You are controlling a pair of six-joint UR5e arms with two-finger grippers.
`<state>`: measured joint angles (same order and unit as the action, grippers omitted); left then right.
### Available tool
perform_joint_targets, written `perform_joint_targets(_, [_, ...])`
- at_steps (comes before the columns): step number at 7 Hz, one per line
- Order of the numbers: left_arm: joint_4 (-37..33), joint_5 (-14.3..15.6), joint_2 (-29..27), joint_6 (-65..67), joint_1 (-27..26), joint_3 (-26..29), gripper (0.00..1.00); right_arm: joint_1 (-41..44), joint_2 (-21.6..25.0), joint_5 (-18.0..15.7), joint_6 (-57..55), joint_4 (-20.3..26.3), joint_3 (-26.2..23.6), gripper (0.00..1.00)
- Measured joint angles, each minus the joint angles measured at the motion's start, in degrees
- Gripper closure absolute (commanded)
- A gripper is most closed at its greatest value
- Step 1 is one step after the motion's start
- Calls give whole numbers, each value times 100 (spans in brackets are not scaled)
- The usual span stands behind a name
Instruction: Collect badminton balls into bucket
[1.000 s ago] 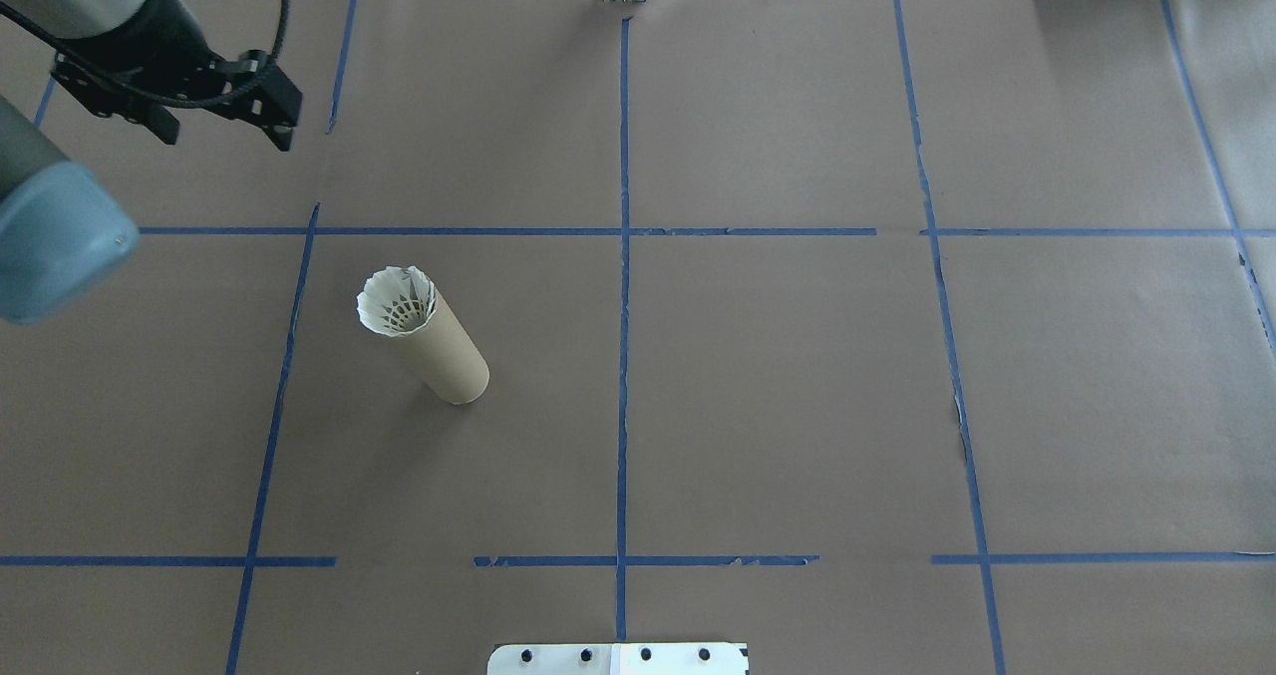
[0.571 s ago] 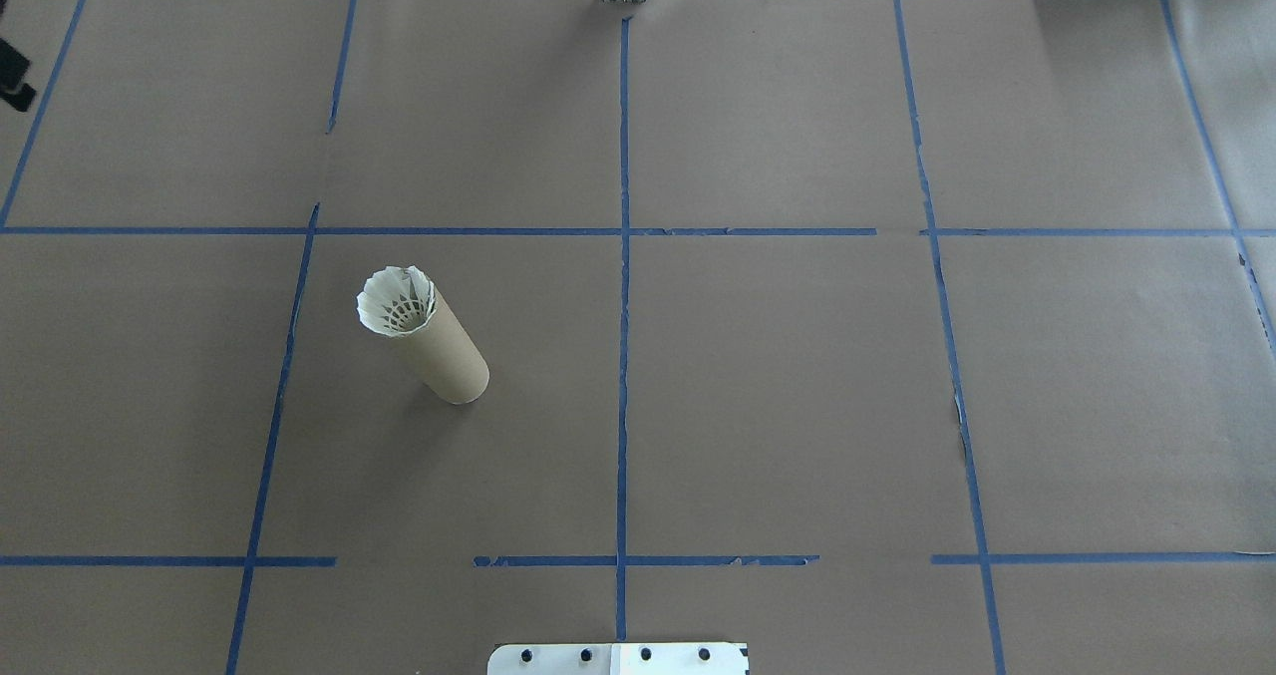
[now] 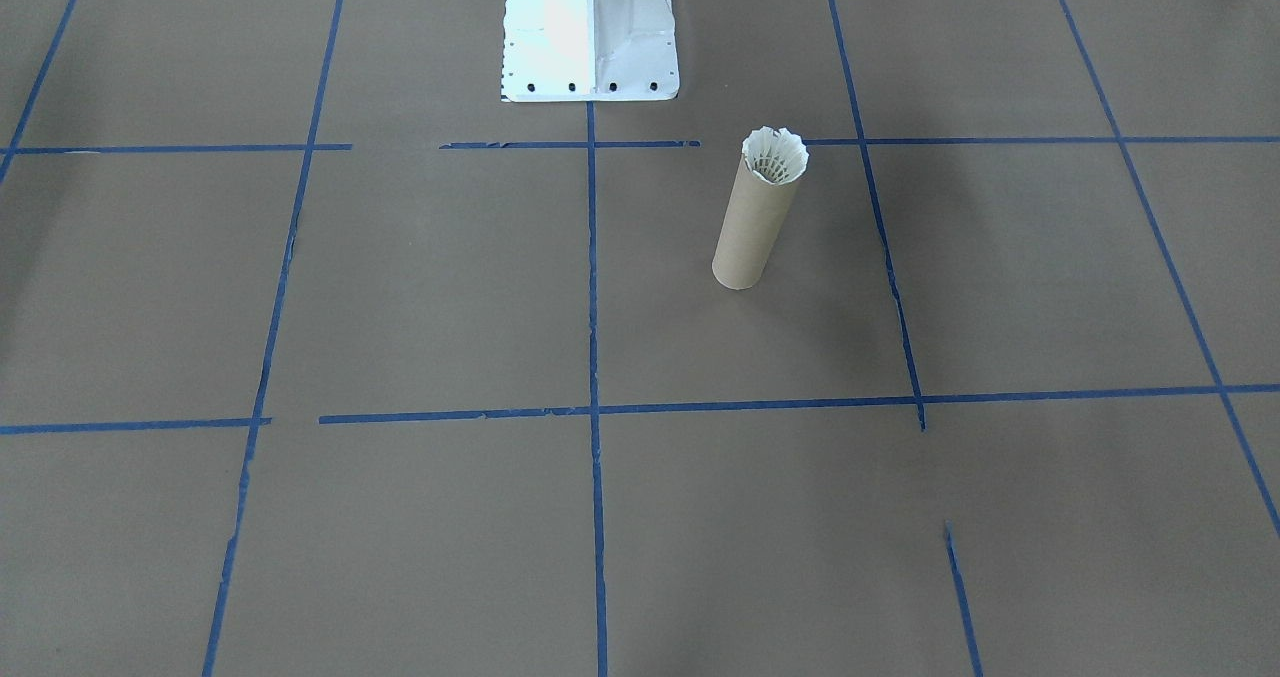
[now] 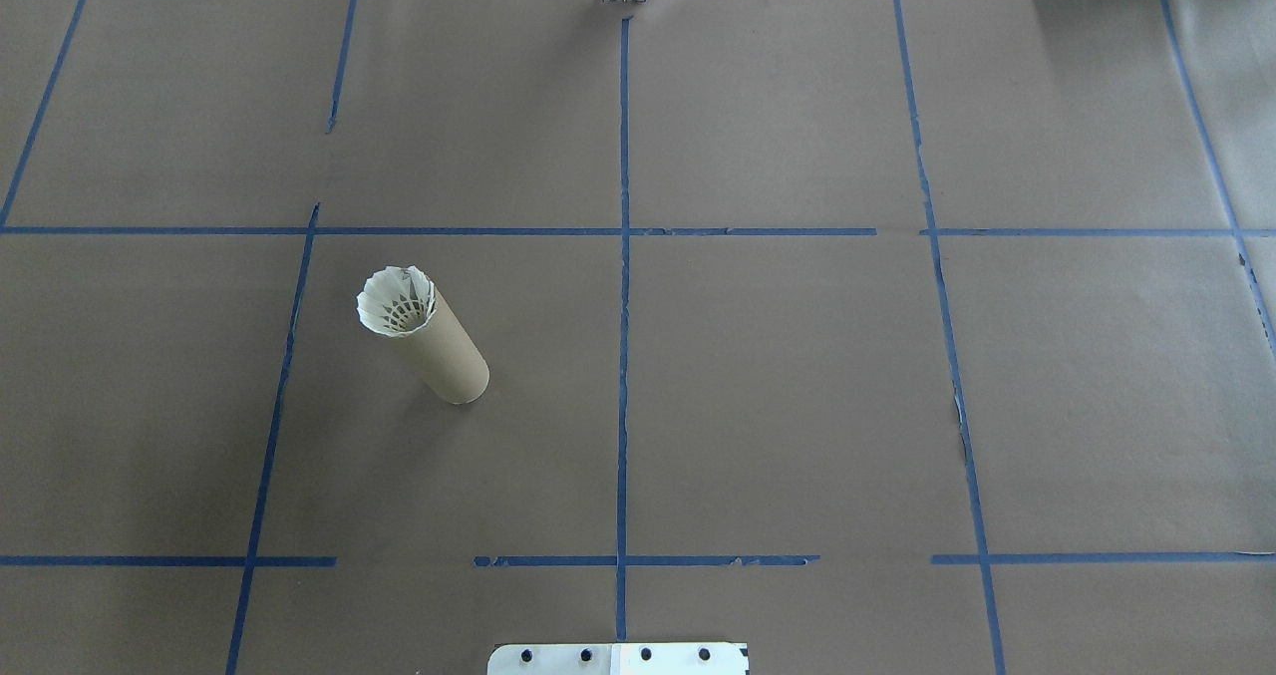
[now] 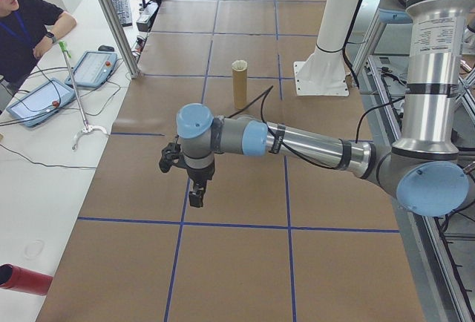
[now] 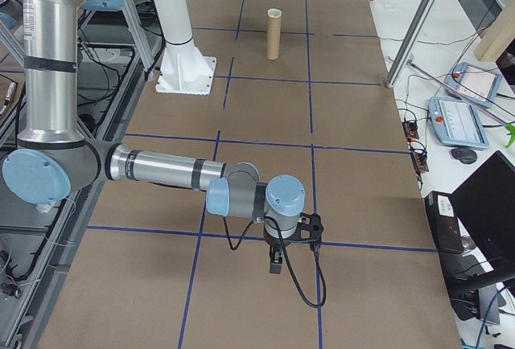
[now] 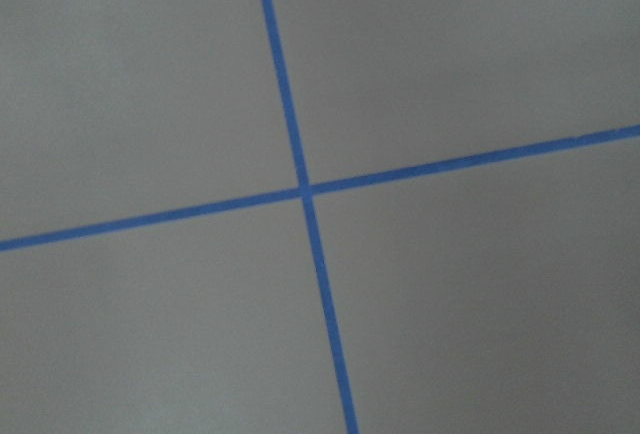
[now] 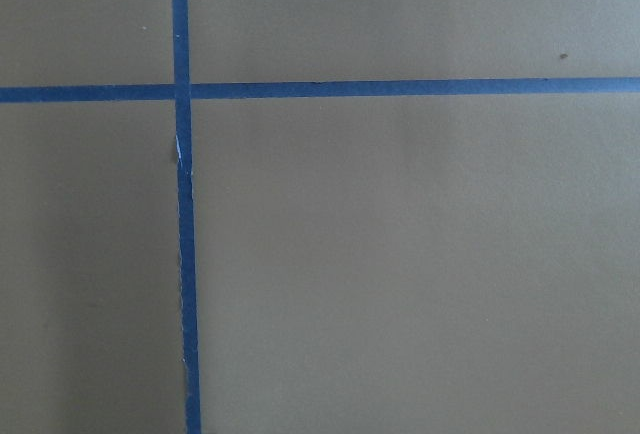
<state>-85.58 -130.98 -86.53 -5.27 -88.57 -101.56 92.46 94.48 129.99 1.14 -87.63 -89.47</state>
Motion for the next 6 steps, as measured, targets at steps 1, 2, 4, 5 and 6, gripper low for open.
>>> perform_joint_targets(1, [-166,-25,237,-28,-32,149,0,0,2,0,0,0,0,0])
perform_joint_targets(2, [-227,-125,313,-37,-44,282,0,0,3,2,0,0,0,0])
perform_joint_targets(4, [-207,-327,324,-9,-53,381,0,0,1,2,0,0,0,0])
perform_joint_targets(5, [-209,-351,307,-9,-55,378,0,0,0,1,0,0,0,0])
perform_joint_targets(6, [-212,-354,287,-18,-55,346,0,0,0,0,0,0,0,0])
